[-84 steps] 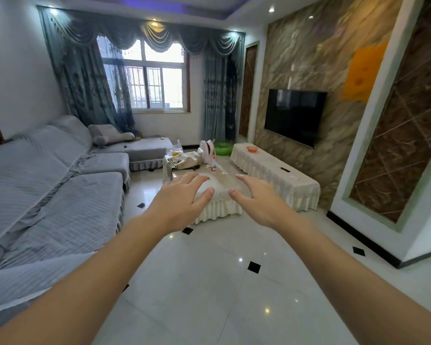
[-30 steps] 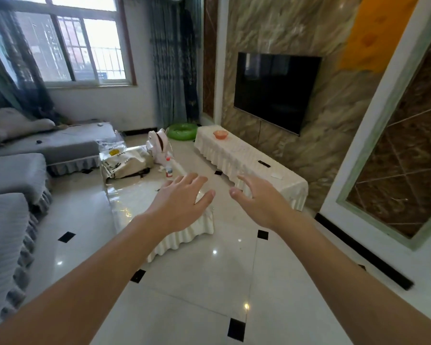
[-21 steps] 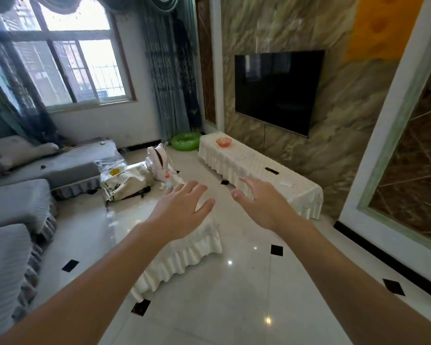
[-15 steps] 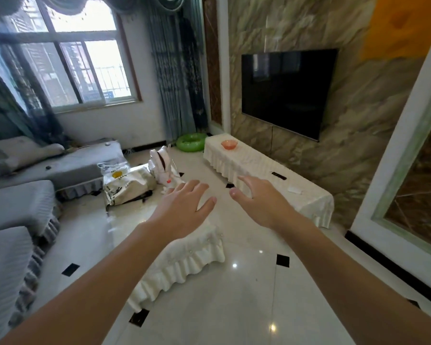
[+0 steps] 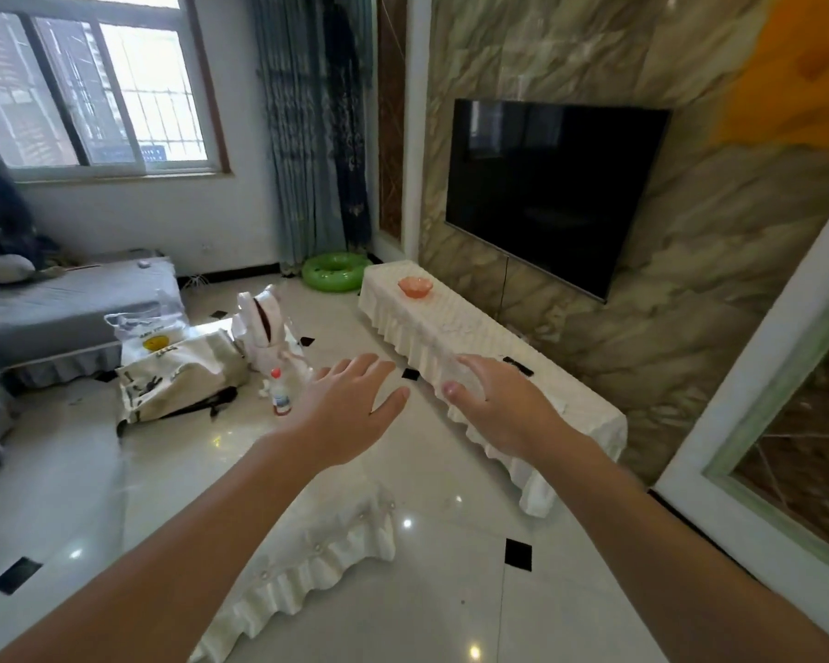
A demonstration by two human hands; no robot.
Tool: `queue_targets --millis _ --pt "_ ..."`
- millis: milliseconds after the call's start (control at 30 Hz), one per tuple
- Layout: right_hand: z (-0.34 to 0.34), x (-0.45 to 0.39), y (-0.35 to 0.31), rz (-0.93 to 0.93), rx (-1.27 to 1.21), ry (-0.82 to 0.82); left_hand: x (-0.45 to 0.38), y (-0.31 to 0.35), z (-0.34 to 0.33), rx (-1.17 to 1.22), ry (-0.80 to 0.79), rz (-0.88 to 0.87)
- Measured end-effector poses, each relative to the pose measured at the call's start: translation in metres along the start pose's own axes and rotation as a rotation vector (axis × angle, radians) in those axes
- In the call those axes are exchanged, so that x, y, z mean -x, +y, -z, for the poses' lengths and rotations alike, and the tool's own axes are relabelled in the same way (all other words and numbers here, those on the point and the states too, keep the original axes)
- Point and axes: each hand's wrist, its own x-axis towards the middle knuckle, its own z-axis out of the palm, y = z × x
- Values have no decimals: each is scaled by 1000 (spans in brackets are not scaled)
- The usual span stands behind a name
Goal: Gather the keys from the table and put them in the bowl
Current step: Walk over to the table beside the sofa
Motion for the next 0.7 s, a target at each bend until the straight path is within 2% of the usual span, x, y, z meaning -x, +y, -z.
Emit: queue_targets --millis 333,533,700 --pt "20 -133 54 -86 51 79 -172 -23 -37 85 2 -159" --pt "7 -216 114 -100 41 74 -260 -35 -82 90 39 -144" --pt "-8 -302 174 -93 8 48 -336 -40 -115 12 -33 -133"
